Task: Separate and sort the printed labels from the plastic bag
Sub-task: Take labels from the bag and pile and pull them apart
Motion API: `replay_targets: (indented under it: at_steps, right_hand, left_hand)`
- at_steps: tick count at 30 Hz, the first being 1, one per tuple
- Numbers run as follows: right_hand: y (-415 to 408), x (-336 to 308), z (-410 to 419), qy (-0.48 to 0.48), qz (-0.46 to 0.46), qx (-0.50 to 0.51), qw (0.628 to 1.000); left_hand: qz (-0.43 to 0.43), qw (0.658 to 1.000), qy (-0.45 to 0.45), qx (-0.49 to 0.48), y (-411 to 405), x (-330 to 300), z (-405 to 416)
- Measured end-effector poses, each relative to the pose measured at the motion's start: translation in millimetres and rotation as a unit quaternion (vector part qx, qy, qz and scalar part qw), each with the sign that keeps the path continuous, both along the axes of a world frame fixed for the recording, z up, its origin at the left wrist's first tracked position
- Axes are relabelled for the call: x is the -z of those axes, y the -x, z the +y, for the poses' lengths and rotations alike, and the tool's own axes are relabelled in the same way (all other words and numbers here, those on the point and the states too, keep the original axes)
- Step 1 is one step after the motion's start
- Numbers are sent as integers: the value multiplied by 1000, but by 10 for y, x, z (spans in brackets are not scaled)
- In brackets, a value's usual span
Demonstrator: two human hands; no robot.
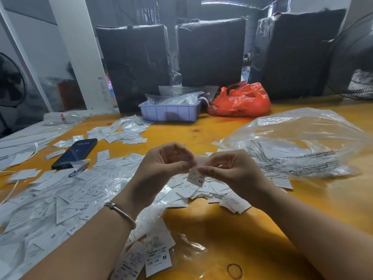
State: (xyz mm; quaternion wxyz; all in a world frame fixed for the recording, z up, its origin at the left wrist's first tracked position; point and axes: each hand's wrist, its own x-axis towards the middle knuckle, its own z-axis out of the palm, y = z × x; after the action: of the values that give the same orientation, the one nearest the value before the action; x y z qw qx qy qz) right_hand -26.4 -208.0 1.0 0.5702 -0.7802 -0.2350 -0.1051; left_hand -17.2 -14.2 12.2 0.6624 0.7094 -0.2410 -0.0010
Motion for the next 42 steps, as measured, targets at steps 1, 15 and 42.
replay_targets:
  at_steps: [1,15,42]
  right_hand:
    - [4,-11,-6,-8,-8,9,1000]
    - [28,-162,-134,59,-146,100,982]
    - [182,-297,-146,17,-167,94,981]
  left_hand:
    - [-15,1000,-26,-10,-6,6,1]
    - [-95,985,-144,-27,8,47,-25]
    - [-137,982,-127,-24,11,49,-19]
